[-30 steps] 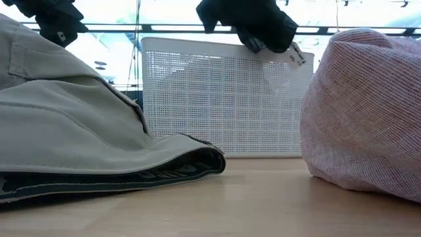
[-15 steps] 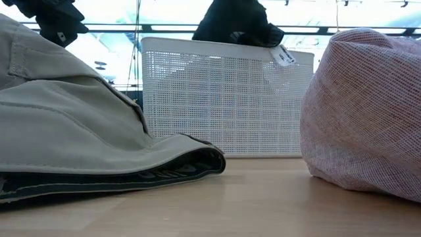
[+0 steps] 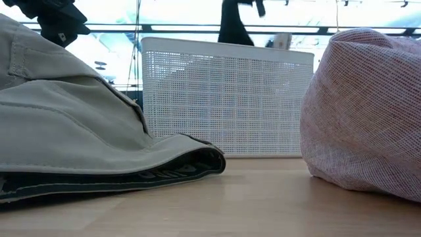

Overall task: Sort clothes
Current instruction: Put the black boxer into the white laundry bin, then put the pink shirt into the white laundry bin

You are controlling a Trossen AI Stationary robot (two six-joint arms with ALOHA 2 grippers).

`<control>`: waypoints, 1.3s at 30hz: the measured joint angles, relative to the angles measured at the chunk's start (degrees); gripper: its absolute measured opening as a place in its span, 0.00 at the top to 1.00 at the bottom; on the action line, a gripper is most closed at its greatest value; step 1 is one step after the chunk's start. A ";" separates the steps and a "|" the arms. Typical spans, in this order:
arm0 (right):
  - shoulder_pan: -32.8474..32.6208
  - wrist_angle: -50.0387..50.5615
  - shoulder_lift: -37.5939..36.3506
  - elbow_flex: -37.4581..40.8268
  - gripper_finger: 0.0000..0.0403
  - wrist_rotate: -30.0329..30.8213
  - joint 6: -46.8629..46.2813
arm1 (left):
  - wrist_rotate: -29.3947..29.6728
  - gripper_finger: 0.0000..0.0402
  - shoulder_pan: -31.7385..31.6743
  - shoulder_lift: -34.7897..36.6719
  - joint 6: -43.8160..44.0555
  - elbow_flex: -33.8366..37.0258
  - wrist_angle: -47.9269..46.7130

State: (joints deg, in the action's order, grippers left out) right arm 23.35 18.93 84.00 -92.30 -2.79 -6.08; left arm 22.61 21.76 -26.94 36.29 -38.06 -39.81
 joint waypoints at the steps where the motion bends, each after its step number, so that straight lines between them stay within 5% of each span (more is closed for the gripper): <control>1: 0.00 3.66 0.37 0.01 1.00 0.00 -1.32 | 0.00 0.72 0.00 -0.02 0.00 0.00 0.02; 7: -0.70 14.22 6.61 0.05 1.00 -2.55 -9.75 | 0.00 0.72 0.00 -0.02 0.00 0.00 -0.29; 24: -0.77 13.70 33.82 -0.44 0.96 -13.14 -21.35 | -0.07 0.72 0.00 0.00 -1.27 0.00 -0.28; 31: -0.57 12.77 32.20 0.01 0.81 -14.38 -19.95 | -0.18 0.72 0.00 -0.01 -1.28 0.00 -0.33; 39: 0.68 12.58 21.77 0.25 0.64 -12.90 -17.87 | -0.18 0.72 0.00 -0.02 -1.29 0.00 -0.33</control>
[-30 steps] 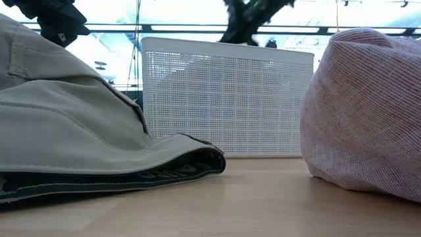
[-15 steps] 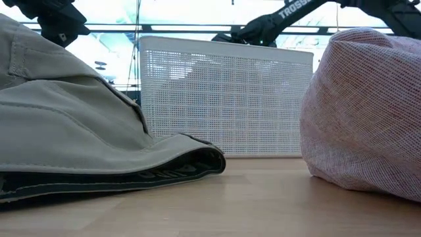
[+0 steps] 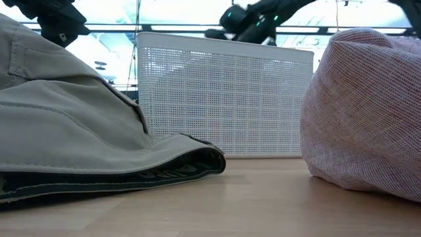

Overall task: Sort clothes
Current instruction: Put the pink shirt into the white laundry bin

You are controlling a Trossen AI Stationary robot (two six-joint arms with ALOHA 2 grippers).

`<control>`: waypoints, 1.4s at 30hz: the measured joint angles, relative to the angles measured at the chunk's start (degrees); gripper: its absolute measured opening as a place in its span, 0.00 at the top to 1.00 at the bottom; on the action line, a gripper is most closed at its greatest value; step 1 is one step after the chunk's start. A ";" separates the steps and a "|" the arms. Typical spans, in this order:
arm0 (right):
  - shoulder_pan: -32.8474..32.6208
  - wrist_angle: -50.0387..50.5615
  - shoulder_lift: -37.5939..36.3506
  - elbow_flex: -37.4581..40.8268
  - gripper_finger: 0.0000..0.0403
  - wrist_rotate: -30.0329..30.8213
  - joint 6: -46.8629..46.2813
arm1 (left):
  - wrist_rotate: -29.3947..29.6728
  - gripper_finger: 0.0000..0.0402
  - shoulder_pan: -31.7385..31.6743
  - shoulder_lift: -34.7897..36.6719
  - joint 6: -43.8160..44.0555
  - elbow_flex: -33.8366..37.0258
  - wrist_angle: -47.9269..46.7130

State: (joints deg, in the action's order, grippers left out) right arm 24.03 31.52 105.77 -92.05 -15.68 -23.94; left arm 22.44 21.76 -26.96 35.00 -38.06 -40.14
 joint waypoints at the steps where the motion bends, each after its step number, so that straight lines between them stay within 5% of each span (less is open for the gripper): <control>1: 0.16 -0.05 -1.39 0.00 0.63 0.03 -0.03 | 0.00 0.72 0.00 0.02 0.02 0.00 0.02; 10: -0.72 1.62 -14.97 -0.09 0.63 7.11 -3.52 | 0.00 0.72 0.00 0.00 0.00 0.00 0.04; 19: -7.78 13.41 -23.06 -0.15 0.66 13.44 -11.04 | 0.02 0.72 0.00 0.00 0.00 0.00 0.07; 35: -37.31 40.23 -25.15 -0.17 0.71 32.09 -45.32 | 0.03 0.72 0.00 0.01 3.95 0.00 0.92; 42: -48.09 44.01 -25.17 -0.17 0.73 32.62 -50.56 | 0.04 0.72 0.00 0.02 2.75 0.00 0.90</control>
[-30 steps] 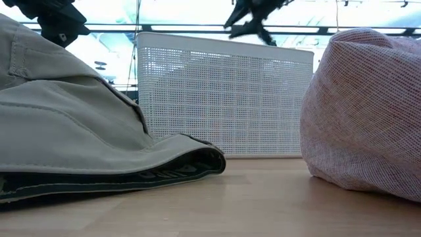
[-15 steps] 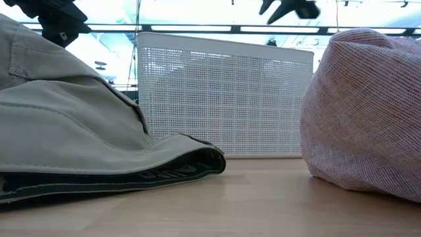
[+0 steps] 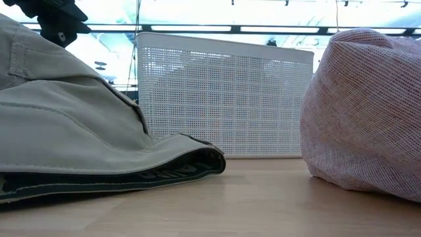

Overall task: Sort clothes
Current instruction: Put the pink shirt into the white laundry bin

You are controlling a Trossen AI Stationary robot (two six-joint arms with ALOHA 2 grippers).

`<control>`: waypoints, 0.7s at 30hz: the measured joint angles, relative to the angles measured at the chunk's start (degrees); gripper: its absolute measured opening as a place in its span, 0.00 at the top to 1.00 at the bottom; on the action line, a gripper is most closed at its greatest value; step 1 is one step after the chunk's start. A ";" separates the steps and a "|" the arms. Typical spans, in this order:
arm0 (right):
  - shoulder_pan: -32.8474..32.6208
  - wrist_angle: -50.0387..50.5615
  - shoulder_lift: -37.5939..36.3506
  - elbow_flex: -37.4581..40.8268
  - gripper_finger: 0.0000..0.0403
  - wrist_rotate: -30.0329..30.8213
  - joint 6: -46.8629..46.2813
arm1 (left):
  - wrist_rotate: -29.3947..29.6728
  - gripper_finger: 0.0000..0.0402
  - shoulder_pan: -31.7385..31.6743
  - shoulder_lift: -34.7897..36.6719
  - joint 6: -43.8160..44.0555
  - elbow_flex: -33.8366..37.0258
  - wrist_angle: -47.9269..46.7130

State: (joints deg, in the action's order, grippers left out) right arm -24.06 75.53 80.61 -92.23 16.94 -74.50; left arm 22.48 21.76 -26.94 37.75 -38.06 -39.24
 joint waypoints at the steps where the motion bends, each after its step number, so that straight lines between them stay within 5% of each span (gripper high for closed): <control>1: -0.90 0.00 0.01 0.00 0.73 -0.03 -0.10 | 0.00 0.72 0.00 0.00 -0.04 0.00 0.00; 6: -3.62 0.14 0.01 -0.02 0.67 -0.02 -2.44 | 0.00 0.72 0.00 -0.02 -0.06 0.00 -0.02; 16: -6.99 0.16 -0.03 6.96 0.30 -0.09 -6.30 | 0.00 0.72 0.00 -0.01 -0.02 0.00 -0.04; 21: -7.72 0.61 0.01 12.25 0.27 -8.30 -24.16 | -1.21 0.72 0.00 -0.01 0.01 0.00 -0.04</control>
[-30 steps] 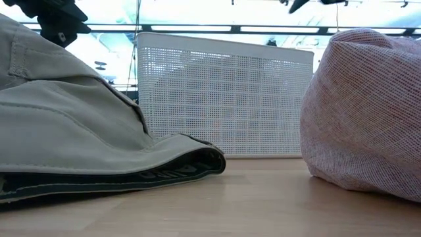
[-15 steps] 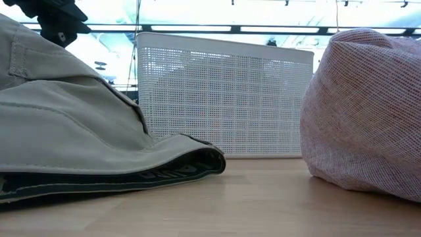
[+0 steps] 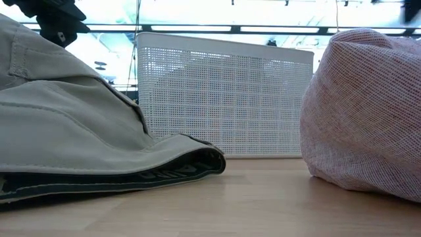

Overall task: Sort clothes
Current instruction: Put the pink shirt into the white laundry bin

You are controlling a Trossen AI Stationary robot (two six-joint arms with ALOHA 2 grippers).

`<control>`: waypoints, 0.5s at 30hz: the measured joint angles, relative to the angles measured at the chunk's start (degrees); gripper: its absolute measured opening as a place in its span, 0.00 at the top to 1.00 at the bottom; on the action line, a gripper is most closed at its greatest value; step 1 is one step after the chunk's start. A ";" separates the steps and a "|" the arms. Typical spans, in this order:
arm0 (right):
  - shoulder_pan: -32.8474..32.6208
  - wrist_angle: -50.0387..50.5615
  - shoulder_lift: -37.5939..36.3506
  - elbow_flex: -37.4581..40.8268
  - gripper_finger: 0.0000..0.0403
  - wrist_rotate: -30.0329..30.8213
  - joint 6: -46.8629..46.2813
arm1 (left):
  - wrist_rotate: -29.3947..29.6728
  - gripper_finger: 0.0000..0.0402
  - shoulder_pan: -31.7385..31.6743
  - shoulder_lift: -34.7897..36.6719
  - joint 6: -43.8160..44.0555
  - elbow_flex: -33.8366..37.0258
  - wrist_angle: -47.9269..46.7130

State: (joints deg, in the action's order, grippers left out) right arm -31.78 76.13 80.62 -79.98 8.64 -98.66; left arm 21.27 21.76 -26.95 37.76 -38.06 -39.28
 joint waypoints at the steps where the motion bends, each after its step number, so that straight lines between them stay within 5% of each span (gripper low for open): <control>1: -0.42 0.43 0.00 0.93 0.27 -1.47 -3.79 | -0.22 0.72 0.01 -0.01 0.00 0.00 0.00; 9: -5.47 0.48 0.00 8.17 0.30 -6.13 -26.05 | -0.50 0.72 0.02 -0.01 -0.01 0.00 -0.02; 15: -7.18 0.25 0.00 13.51 0.30 -9.54 -30.16 | -0.52 0.72 0.02 -0.01 0.00 0.00 -0.03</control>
State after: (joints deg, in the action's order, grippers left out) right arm -38.96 76.39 80.62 -66.47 -0.89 -128.82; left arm 20.75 21.78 -26.96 37.76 -38.06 -39.31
